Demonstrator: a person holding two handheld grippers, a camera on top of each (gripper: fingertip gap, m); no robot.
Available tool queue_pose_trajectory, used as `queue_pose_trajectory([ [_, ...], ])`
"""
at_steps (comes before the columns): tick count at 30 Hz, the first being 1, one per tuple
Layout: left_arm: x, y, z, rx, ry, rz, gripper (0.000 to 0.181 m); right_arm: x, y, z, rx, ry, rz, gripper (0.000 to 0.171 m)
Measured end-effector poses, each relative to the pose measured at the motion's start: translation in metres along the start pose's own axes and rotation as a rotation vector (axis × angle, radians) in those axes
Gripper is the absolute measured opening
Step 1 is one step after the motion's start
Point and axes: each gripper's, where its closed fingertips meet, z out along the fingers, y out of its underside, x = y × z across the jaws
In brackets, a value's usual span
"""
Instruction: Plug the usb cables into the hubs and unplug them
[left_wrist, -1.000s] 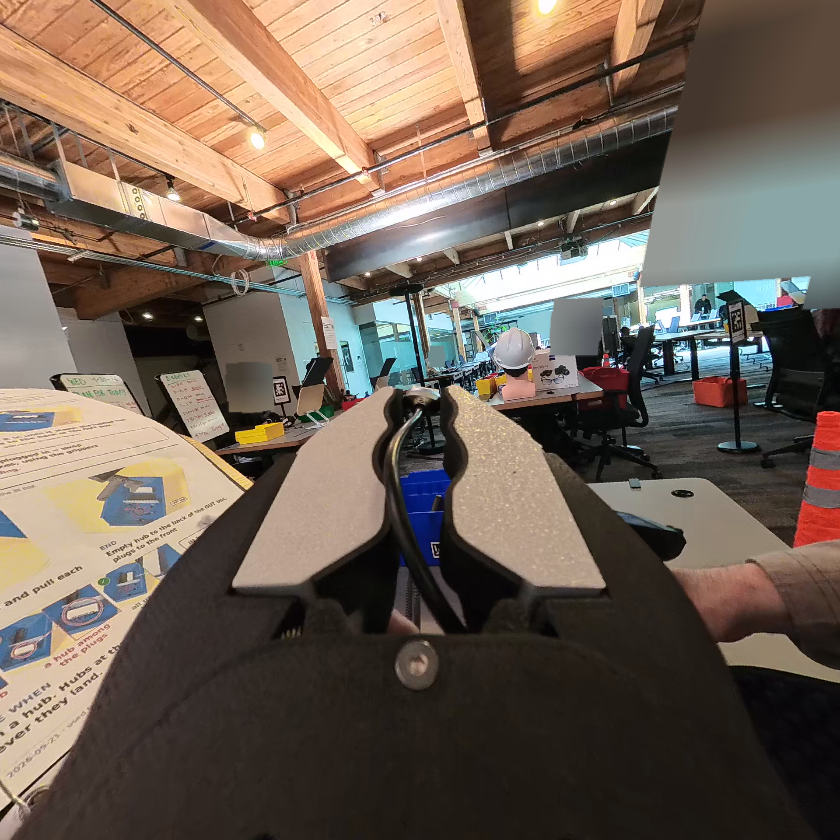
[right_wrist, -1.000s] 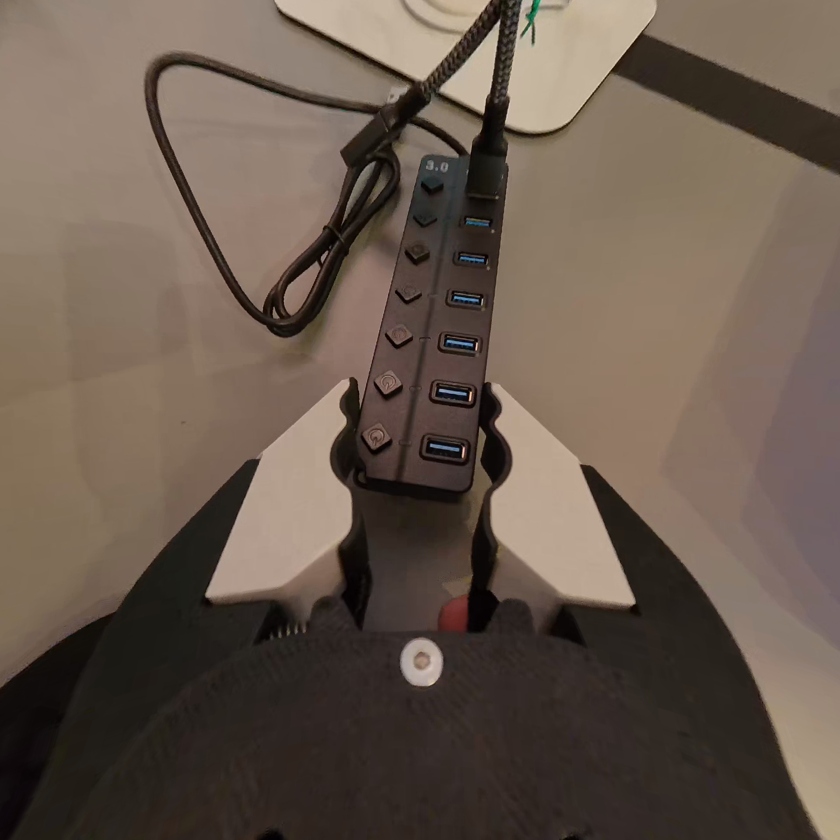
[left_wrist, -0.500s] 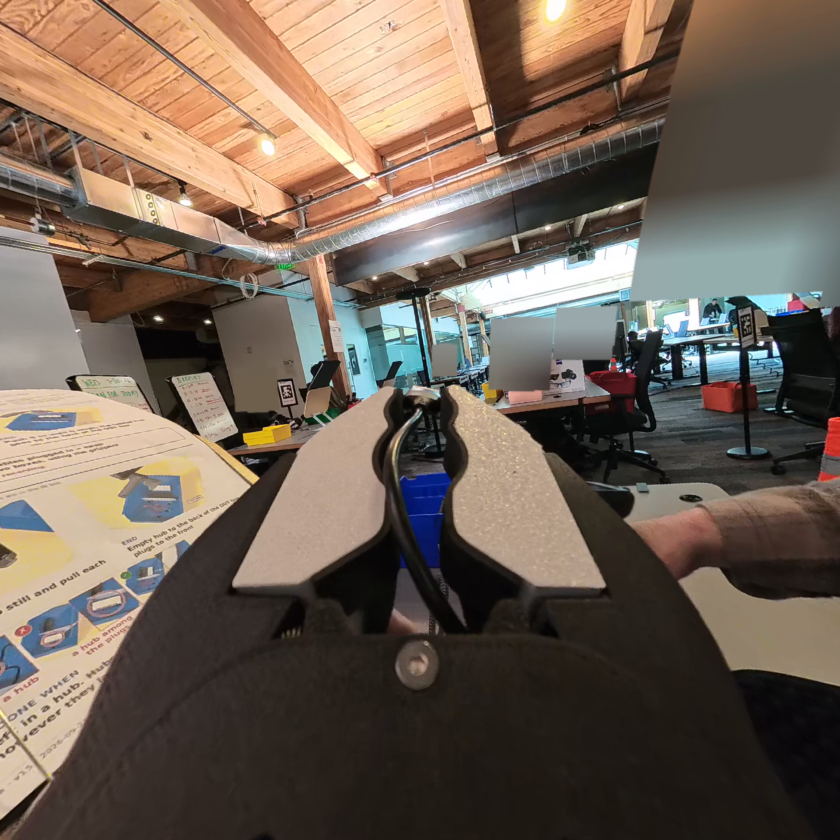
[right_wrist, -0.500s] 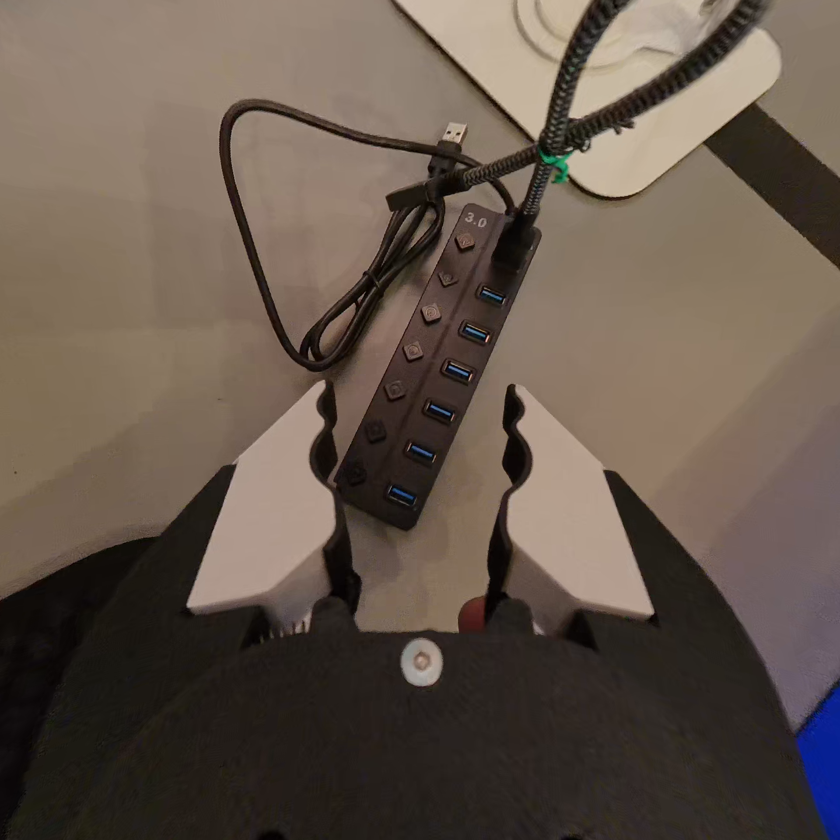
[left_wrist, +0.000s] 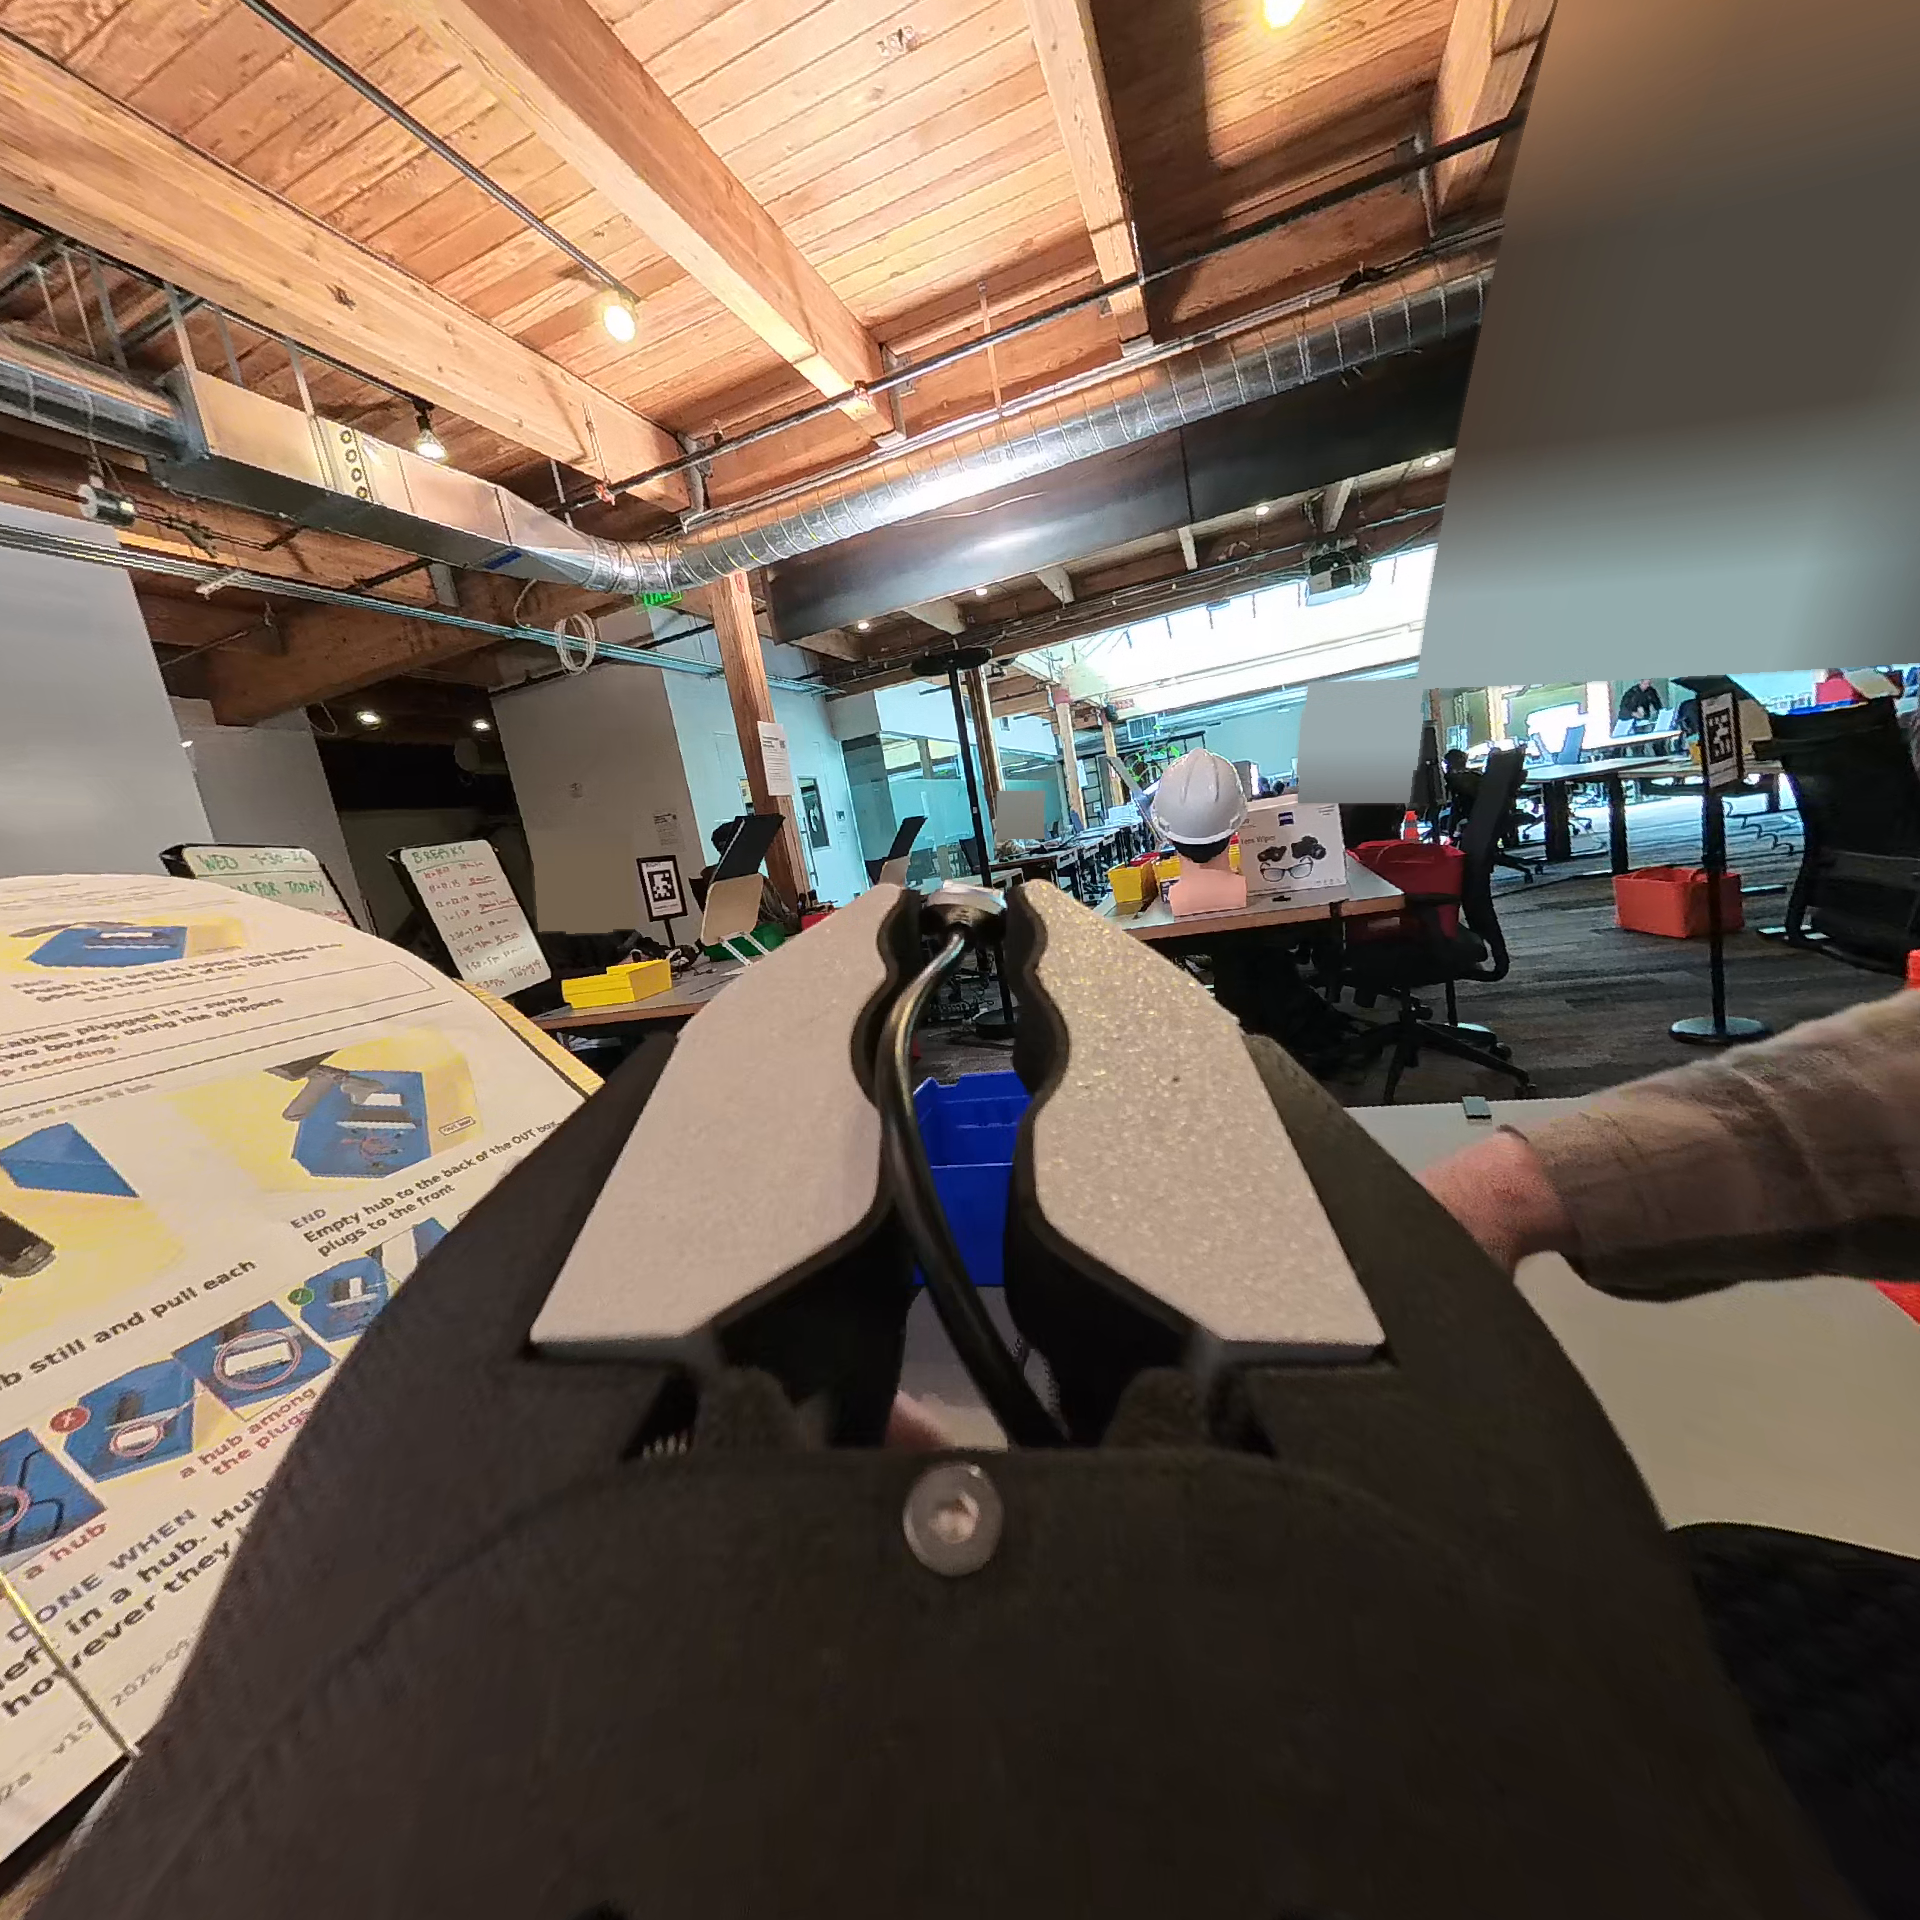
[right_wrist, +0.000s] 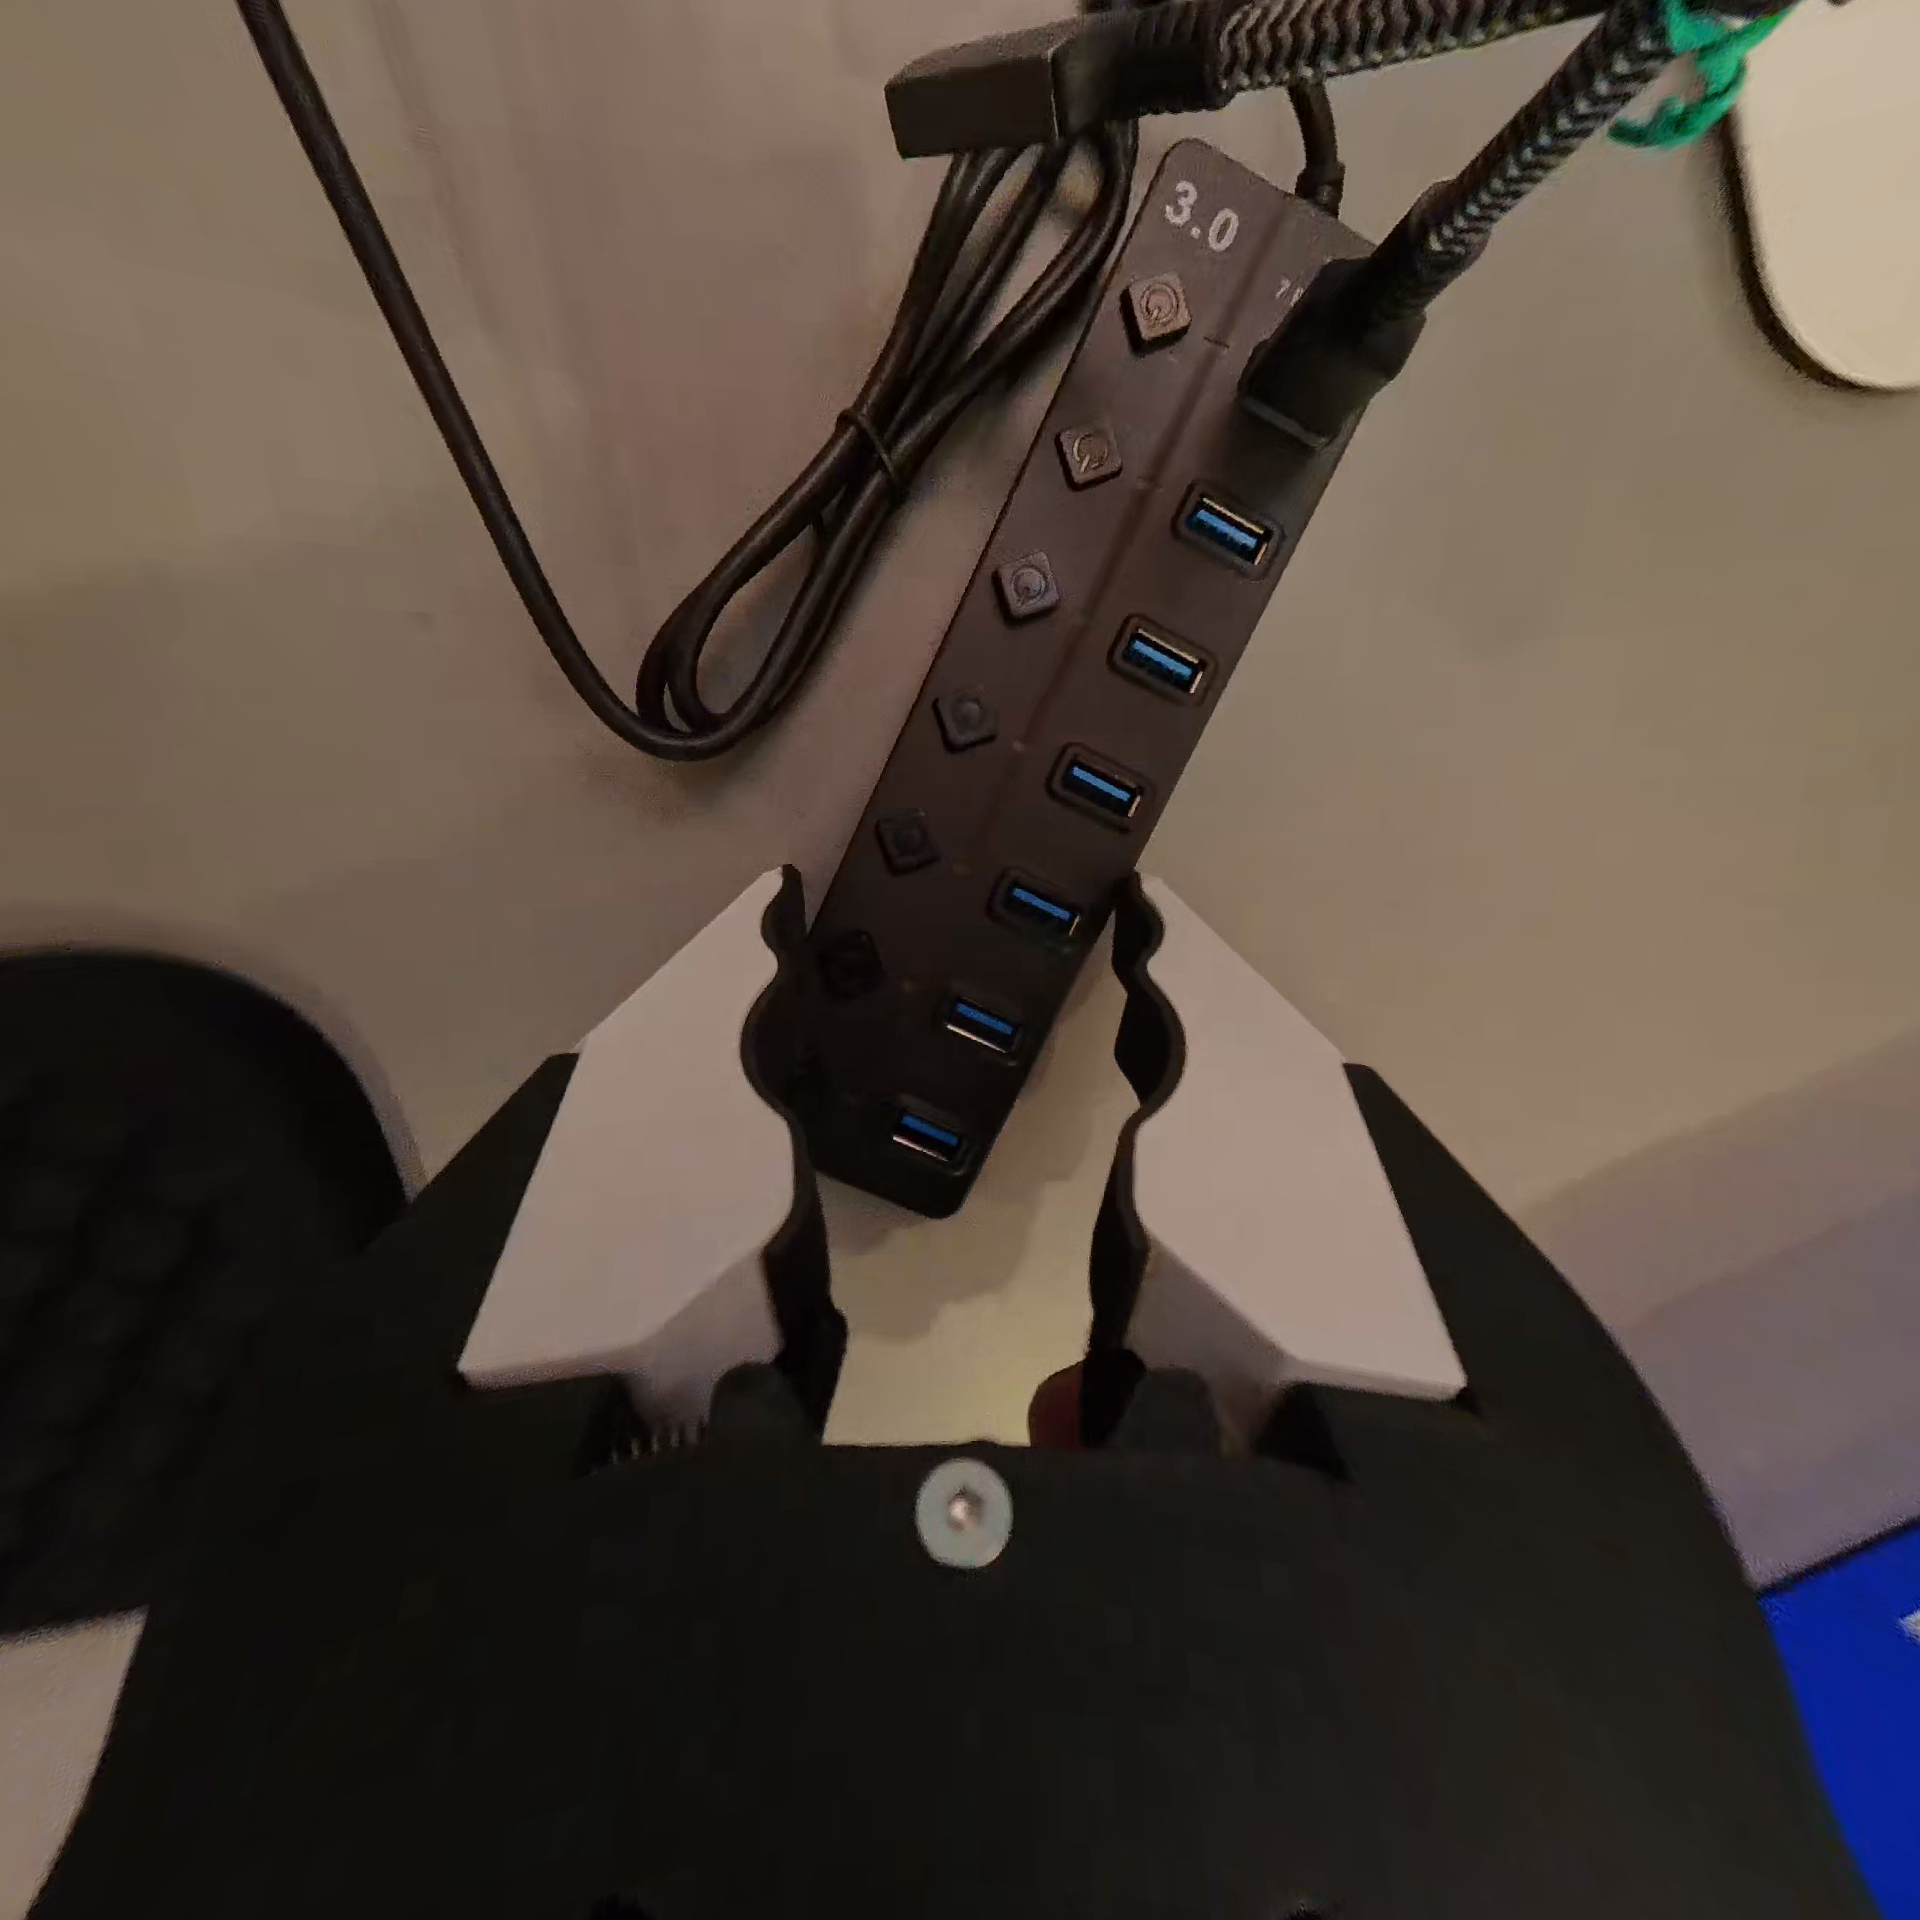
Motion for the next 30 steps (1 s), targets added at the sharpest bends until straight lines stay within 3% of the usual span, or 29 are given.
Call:
queue_pose_trajectory([
  [6,0.0,0.001,0.0,-0.007,-0.003,0.009,0.015,0.005,0.018,-0.008,-0.187,-0.104,-0.447,0.057],
  [10,-0.001,0.005,0.001,-0.019,-0.004,0.01,0.015,0.017,0.025,-0.011,-0.328,-0.083,-0.561,0.061],
  [14,-0.004,0.007,0.0,-0.023,-0.011,0.009,0.015,0.022,0.015,-0.023,-0.285,0.011,-0.451,0.069],
  [19,-0.007,0.01,0.0,-0.02,-0.014,-0.01,0.015,0.006,-0.026,-0.041,0.022,0.044,-0.068,0.07],
  [21,-0.007,0.012,0.002,-0.023,-0.012,-0.011,0.015,-0.002,-0.052,-0.046,0.187,0.034,0.058,0.062],
  [23,-0.005,0.011,0.003,-0.024,-0.008,-0.009,0.015,-0.005,-0.064,-0.045,0.255,0.019,0.147,0.065],
  [30,-0.003,0.003,0.001,-0.013,-0.008,0.012,0.015,-0.027,-0.064,-0.059,0.144,0.012,-0.084,0.061],
])
